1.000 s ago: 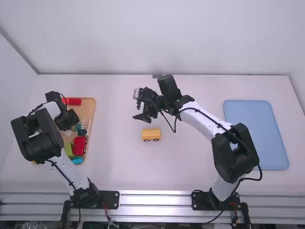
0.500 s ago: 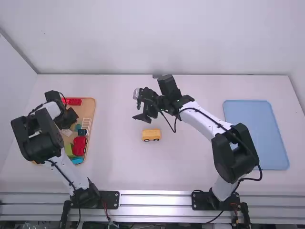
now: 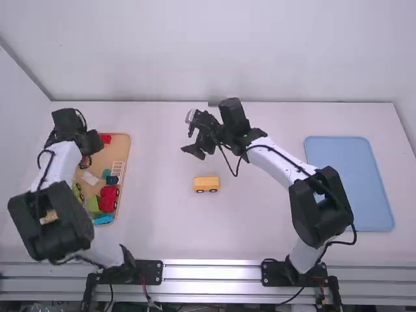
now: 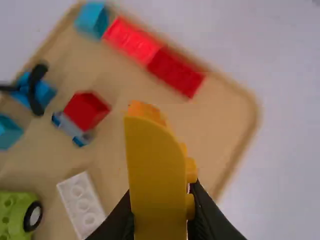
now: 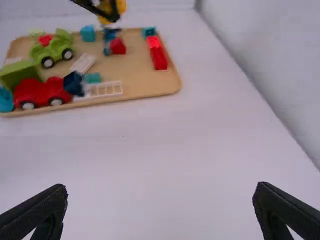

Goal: Assemble lego blocks to make yellow taxi

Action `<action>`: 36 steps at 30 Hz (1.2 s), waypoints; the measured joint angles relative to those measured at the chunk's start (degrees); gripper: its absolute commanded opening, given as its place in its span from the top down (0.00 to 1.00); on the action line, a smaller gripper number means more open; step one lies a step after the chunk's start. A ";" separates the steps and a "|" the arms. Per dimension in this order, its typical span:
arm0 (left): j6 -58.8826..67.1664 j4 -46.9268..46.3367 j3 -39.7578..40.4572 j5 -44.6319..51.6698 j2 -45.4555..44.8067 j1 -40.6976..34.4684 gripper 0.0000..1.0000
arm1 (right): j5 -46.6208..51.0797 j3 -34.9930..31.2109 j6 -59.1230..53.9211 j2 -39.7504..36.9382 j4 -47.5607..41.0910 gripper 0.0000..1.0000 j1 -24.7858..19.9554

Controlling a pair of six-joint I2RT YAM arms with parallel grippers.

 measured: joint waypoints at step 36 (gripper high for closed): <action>14.29 64.92 -33.09 21.70 -1.14 -31.23 0.98 | -15.96 -2.49 34.84 13.27 30.88 0.19 -3.17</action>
